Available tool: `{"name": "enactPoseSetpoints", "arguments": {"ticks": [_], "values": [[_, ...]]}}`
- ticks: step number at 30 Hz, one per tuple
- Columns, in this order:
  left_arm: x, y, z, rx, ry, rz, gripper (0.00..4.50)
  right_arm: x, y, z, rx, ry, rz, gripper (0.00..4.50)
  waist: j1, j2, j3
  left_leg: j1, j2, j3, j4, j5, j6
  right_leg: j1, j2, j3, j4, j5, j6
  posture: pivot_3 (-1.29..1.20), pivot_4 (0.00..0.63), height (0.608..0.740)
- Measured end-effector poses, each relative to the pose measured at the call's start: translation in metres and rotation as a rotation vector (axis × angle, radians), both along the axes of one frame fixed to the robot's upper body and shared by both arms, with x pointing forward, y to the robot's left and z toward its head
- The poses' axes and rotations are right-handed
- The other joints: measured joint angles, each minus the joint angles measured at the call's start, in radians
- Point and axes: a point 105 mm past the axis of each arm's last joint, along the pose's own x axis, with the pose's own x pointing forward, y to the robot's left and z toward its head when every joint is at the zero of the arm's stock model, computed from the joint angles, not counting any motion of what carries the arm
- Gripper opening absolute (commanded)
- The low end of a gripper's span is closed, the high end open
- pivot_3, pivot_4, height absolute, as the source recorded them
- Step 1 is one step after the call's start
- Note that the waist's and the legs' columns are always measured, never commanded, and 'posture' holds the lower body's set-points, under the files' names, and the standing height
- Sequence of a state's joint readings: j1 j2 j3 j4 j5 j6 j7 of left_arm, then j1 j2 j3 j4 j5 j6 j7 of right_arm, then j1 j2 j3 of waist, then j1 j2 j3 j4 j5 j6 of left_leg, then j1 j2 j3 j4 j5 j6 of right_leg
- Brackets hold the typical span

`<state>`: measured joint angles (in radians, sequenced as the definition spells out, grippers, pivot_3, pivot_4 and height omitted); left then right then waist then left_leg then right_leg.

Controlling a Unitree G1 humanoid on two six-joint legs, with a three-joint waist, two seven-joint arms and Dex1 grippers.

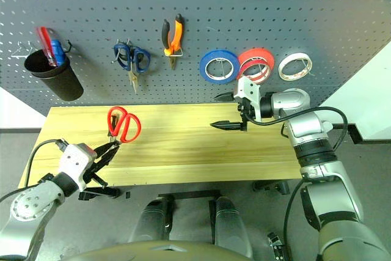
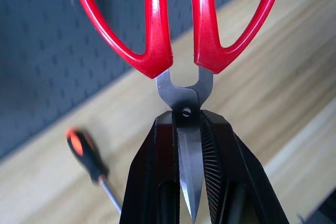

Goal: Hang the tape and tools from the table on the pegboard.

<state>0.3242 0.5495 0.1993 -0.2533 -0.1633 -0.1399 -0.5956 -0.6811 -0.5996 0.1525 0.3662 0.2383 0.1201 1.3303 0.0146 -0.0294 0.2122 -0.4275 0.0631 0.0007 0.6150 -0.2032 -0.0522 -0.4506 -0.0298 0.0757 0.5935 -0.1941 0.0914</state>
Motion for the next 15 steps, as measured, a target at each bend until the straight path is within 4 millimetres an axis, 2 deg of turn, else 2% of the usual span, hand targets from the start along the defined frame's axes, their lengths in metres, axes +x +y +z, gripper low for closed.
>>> {"name": "enactPoseSetpoints", "arguments": {"ticks": [2,5,8,11,15], "values": [[0.011,0.005,0.001,-0.014,-0.071,-0.002,0.26,0.000,-0.001,0.001,-0.001,-0.002,-0.002,4.50,0.002,0.001,-0.006,0.000,0.000,0.000,0.000,0.000,0.000,0.000,0.000,0.000,0.001,0.000,0.000,0.16,0.097,0.740],[0.038,0.011,0.008,-0.048,-0.185,0.032,0.26,-0.001,0.001,0.007,0.032,-0.012,0.001,4.50,0.012,-0.001,-0.012,0.001,0.001,0.000,0.003,0.000,0.000,0.002,0.002,0.000,0.002,0.002,0.000,0.16,0.092,0.740],[0.058,0.009,0.018,-0.091,-0.291,0.047,0.26,0.000,0.001,0.029,0.178,0.020,-0.024,4.50,0.018,0.001,-0.015,0.001,0.001,0.000,0.006,0.000,0.000,0.003,0.002,0.000,0.003,0.003,0.002,0.15,0.086,0.740],[0.068,0.006,0.023,-0.114,-0.365,0.044,0.26,-0.005,0.004,0.047,0.231,0.008,0.002,4.50,0.027,0.002,-0.026,0.001,0.001,0.000,0.007,0.000,0.000,0.004,0.003,0.000,0.003,0.003,0.003,0.15,0.080,0.740],[0.072,0.003,0.022,-0.142,-0.404,0.035,0.26,-0.010,0.005,0.048,0.223,0.005,0.012,4.50,0.028,0.002,-0.039,0.002,0.001,0.000,0.008,0.000,0.000,0.005,0.003,0.000,0.003,0.003,0.003,0.15,0.075,0.740]]}}
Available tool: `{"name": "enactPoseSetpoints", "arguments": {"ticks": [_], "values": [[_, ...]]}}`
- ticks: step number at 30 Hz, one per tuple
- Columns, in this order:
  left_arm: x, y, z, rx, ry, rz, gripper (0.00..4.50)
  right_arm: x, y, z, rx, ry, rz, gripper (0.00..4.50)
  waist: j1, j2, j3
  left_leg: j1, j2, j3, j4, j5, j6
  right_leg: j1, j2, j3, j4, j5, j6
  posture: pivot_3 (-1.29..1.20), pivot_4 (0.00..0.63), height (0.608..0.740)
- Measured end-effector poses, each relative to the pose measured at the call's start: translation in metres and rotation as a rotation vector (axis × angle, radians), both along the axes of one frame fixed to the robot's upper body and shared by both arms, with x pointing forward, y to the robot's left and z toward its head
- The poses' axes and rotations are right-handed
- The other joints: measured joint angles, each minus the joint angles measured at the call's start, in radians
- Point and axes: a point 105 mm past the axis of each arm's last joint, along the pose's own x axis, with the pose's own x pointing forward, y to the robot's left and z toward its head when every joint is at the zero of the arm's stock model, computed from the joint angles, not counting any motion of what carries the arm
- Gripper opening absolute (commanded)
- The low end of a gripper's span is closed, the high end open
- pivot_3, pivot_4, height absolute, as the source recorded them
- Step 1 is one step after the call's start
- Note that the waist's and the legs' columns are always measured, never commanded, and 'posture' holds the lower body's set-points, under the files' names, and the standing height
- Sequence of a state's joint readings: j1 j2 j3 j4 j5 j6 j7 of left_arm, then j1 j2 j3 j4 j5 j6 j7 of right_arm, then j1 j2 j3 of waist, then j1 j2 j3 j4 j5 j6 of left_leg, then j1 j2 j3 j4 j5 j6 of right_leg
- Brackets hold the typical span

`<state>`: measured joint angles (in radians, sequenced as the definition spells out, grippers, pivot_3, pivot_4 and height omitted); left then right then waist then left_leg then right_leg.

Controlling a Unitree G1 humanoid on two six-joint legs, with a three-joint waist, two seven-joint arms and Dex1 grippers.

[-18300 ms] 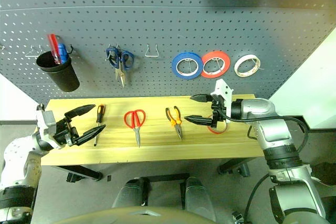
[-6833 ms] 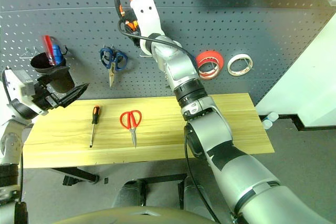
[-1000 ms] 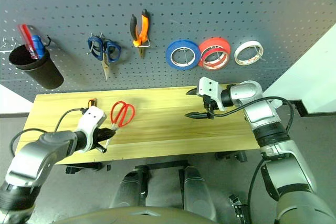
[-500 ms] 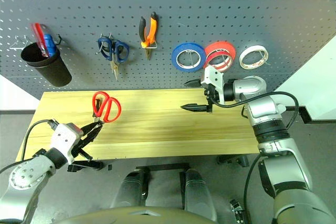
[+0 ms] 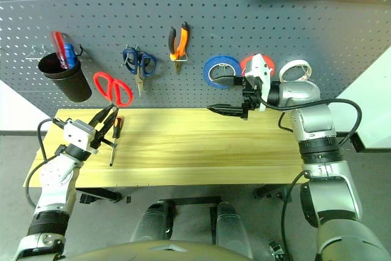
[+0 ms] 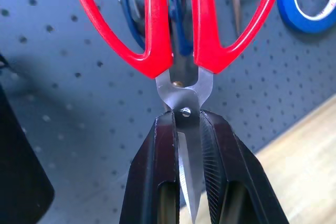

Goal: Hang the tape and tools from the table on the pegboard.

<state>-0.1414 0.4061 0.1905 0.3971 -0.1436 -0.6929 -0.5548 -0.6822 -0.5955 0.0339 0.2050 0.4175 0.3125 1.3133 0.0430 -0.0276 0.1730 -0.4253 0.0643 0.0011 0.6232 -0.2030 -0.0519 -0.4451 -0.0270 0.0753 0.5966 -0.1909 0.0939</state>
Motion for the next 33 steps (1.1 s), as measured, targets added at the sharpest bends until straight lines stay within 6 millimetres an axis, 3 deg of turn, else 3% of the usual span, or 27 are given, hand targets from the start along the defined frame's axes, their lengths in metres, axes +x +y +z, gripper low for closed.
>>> {"name": "enactPoseSetpoints", "arguments": {"ticks": [5,8,10,21,33], "values": [[0.007,-0.002,0.001,-0.004,-0.024,-0.009,0.26,-0.002,-0.002,-0.004,-0.022,0.008,-0.002,4.50,-0.004,0.003,-0.008,0.000,0.000,0.000,0.007,0.000,0.000,0.003,0.000,0.000,0.000,0.004,0.001,0.15,0.072,0.740],[-0.028,-0.008,0.011,0.018,-0.065,-0.037,0.26,-0.003,-0.003,-0.004,-0.027,0.006,-0.010,4.50,-0.026,0.002,-0.010,0.002,0.001,0.007,0.004,0.000,0.000,0.003,-0.001,0.004,-0.001,0.004,0.001,0.14,0.072,0.740],[-0.037,-0.008,0.011,0.012,-0.040,-0.029,0.26,-0.002,-0.004,-0.005,-0.026,0.009,-0.016,4.50,-0.028,0.002,-0.011,0.003,0.002,0.006,0.005,0.000,0.000,0.003,-0.001,0.004,0.000,0.004,0.001,0.14,0.071,0.740],[-0.007,-0.031,0.053,-0.030,-0.034,0.012,0.26,-0.003,-0.005,-0.014,-0.037,0.023,-0.041,4.50,-0.033,0.004,-0.025,0.005,0.002,0.006,0.006,0.000,0.000,0.004,0.001,0.003,-0.001,0.008,0.001,0.12,0.076,0.740],[0.008,-0.031,0.037,-0.065,0.172,0.124,0.26,-0.004,-0.005,-0.020,-0.069,0.024,-0.045,4.50,-0.031,0.004,-0.026,0.006,0.002,0.006,0.007,0.000,0.000,0.004,0.001,0.004,0.000,0.007,0.001,0.12,0.075,0.740]]}}
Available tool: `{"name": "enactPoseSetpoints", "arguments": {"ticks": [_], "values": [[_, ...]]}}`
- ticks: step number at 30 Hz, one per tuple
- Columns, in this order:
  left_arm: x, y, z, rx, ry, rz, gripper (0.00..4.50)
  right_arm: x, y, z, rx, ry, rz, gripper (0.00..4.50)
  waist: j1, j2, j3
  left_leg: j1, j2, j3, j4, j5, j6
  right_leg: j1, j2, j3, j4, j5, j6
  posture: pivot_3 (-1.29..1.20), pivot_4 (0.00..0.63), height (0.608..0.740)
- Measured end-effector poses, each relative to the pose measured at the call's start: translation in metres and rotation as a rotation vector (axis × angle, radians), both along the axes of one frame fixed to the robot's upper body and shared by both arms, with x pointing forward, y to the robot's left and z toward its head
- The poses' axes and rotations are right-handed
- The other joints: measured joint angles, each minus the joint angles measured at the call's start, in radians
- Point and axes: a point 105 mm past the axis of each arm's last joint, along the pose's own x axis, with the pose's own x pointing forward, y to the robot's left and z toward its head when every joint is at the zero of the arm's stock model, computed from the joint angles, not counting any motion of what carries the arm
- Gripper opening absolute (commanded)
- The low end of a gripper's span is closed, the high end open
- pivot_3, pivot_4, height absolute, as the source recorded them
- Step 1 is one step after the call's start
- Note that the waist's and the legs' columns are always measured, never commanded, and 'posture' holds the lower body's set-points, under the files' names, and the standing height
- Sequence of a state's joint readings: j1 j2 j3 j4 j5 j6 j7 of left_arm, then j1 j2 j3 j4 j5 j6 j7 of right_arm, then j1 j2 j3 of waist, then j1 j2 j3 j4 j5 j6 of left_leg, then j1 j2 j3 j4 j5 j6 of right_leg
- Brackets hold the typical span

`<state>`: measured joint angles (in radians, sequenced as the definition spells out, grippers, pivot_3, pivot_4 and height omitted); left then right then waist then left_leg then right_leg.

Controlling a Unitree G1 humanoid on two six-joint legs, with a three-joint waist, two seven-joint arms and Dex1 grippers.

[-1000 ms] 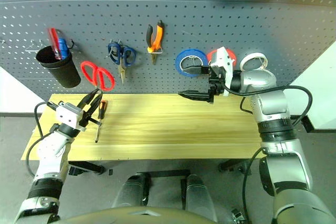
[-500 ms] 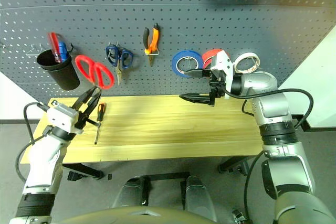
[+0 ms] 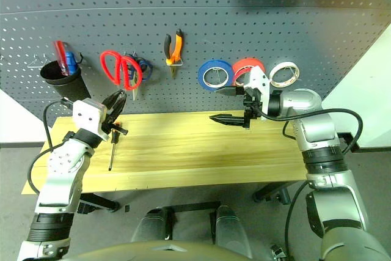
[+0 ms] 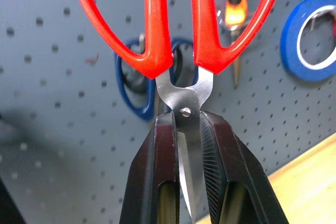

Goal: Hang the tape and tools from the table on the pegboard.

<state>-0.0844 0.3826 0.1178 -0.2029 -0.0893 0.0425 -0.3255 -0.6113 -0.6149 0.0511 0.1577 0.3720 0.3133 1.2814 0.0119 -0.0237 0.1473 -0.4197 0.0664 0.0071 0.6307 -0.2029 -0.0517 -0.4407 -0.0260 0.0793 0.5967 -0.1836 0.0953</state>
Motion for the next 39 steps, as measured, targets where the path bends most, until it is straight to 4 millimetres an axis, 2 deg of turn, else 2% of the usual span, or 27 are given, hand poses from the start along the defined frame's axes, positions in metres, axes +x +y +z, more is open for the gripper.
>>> {"name": "enactPoseSetpoints", "arguments": {"ticks": [8,13,17,24,36,37,39], "values": [[0.014,-0.004,-0.007,0.014,0.096,0.036,0.26,0.001,0.000,-0.002,-0.017,-0.011,-0.006,4.50,0.001,0.000,0.000,0.000,0.000,0.000,0.000,0.000,0.000,0.000,0.000,0.000,0.000,0.000,0.000,0.12,0.077,0.740],[0.030,-0.017,-0.004,0.004,0.121,0.030,0.26,0.002,0.002,-0.004,-0.025,-0.011,-0.007,4.50,0.001,0.000,0.000,0.000,0.000,0.000,0.000,0.000,0.000,0.000,0.000,0.000,0.001,0.000,0.000,0.11,0.083,0.740],[0.042,-0.022,-0.011,0.000,0.174,0.048,0.26,0.003,0.001,-0.004,-0.032,-0.014,-0.017,4.50,0.001,0.000,0.000,0.000,0.000,0.000,0.000,0.000,0.000,0.000,0.000,0.000,0.001,0.000,0.000,0.10,0.084,0.740],[0.048,-0.019,-0.020,-0.007,0.208,0.084,0.26,0.004,-0.001,-0.004,-0.046,-0.029,-0.029,4.50,0.000,0.000,0.000,0.000,0.000,-0.001,0.000,0.000,0.000,0.000,0.001,0.000,0.001,0.000,0.000,0.10,0.085,0.740],[0.049,-0.011,-0.014,-0.032,0.161,0.129,4.10,0.004,-0.002,-0.006,-0.054,-0.046,-0.032,4.50,0.001,0.000,0.000,0.001,0.000,-0.001,0.000,0.000,0.000,0.001,0.001,0.000,0.001,0.000,0.000,0.13,0.083,0.740],[0.048,-0.010,-0.011,-0.051,0.144,0.130,4.36,0.003,-0.001,-0.005,-0.045,-0.033,-0.024,4.50,0.001,0.000,0.000,0.001,0.000,-0.001,0.000,0.000,0.000,0.001,0.001,0.000,0.001,0.000,0.000,0.13,0.082,0.740],[0.042,-0.007,-0.002,-0.066,0.100,0.130,4.46,0.001,-0.001,-0.005,-0.033,-0.017,-0.009,4.50,0.000,0.000,0.000,0.001,0.000,-0.001,0.000,0.000,0.000,0.001,0.001,0.001,0.001,0.000,0.001,0.14,0.082,0.740]]}}
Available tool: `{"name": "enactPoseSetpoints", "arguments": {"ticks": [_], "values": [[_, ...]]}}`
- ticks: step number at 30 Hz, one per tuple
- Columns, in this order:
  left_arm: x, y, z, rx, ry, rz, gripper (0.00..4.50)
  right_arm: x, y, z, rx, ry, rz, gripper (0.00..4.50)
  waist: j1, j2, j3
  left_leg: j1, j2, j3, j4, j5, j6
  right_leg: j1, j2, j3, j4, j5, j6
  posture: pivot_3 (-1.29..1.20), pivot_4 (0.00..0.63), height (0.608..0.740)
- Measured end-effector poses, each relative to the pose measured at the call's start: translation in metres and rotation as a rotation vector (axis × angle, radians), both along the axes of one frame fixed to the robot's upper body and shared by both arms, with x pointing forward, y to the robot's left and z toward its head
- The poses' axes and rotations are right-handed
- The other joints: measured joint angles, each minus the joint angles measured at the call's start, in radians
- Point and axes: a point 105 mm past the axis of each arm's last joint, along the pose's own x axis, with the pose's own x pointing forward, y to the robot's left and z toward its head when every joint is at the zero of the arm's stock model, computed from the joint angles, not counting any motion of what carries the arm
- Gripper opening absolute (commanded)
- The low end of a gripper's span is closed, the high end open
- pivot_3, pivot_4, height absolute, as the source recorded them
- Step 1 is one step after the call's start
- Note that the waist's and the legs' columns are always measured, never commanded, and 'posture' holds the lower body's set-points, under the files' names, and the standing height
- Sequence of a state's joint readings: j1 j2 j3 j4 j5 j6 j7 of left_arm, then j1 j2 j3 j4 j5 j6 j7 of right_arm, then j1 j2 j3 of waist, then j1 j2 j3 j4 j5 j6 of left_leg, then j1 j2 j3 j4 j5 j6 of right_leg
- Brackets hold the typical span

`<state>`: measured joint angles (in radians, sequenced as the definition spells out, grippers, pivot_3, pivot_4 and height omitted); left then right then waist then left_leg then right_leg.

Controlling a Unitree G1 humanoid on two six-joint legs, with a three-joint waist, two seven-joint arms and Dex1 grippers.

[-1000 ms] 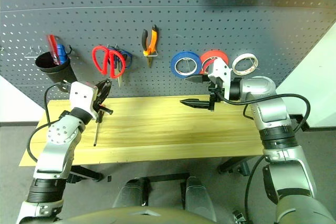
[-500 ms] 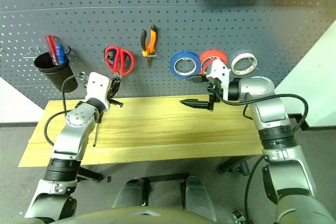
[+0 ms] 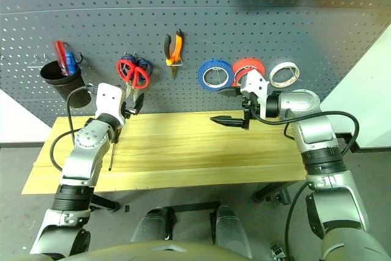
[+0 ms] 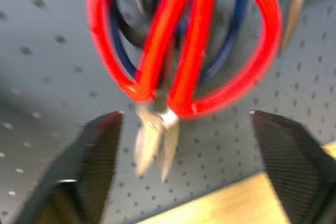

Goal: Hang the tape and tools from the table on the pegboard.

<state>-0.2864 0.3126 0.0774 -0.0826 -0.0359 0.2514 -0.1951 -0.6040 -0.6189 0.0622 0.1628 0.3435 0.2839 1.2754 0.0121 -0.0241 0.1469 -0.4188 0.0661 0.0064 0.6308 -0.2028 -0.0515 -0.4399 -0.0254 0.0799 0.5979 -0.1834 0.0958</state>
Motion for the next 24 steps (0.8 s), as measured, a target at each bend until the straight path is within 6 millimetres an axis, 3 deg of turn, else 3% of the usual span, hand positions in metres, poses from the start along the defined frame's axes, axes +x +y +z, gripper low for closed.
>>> {"name": "enactPoseSetpoints", "arguments": {"ticks": [6,10,13,19,24], "values": [[-0.031,0.018,0.012,-0.014,-0.069,0.046,4.46,-0.004,0.003,0.008,0.070,0.046,0.038,4.50,0.002,0.000,0.000,0.001,0.000,0.000,0.000,0.000,0.000,0.001,0.000,0.000,0.000,0.000,0.000,0.17,0.075,0.740],[-0.050,0.031,0.005,-0.006,-0.064,0.083,4.46,-0.001,0.011,0.032,0.153,0.015,0.064,4.50,0.002,0.000,0.000,0.003,0.000,0.000,0.000,0.000,0.000,0.002,0.000,0.000,0.000,0.000,0.000,0.19,0.070,0.740],[-0.057,0.040,-0.002,-0.006,-0.050,0.111,4.46,-0.003,0.016,0.043,0.177,-0.009,0.089,4.50,0.007,-0.002,-0.003,0.003,0.000,0.000,0.000,0.000,0.000,0.003,0.000,0.000,-0.001,0.000,0.000,0.20,0.068,0.740],[-0.061,0.043,-0.001,-0.031,-0.082,0.117,4.46,-0.002,0.019,0.044,0.189,-0.010,0.090,4.50,0.026,-0.002,-0.004,0.004,0.000,0.001,0.000,0.000,0.000,0.003,-0.001,0.000,-0.002,0.000,0.000,0.21,0.065,0.740],[-0.070,0.065,-0.019,-0.024,-0.035,0.211,4.46,-0.001,0.020,0.055,0.215,-0.033,0.094,4.50,0.029,-0.002,-0.005,0.004,0.000,0.001,-0.001,0.000,0.000,0.003,-0.001,0.000,-0.002,0.000,-0.001,0.21,0.064,0.740]]}}
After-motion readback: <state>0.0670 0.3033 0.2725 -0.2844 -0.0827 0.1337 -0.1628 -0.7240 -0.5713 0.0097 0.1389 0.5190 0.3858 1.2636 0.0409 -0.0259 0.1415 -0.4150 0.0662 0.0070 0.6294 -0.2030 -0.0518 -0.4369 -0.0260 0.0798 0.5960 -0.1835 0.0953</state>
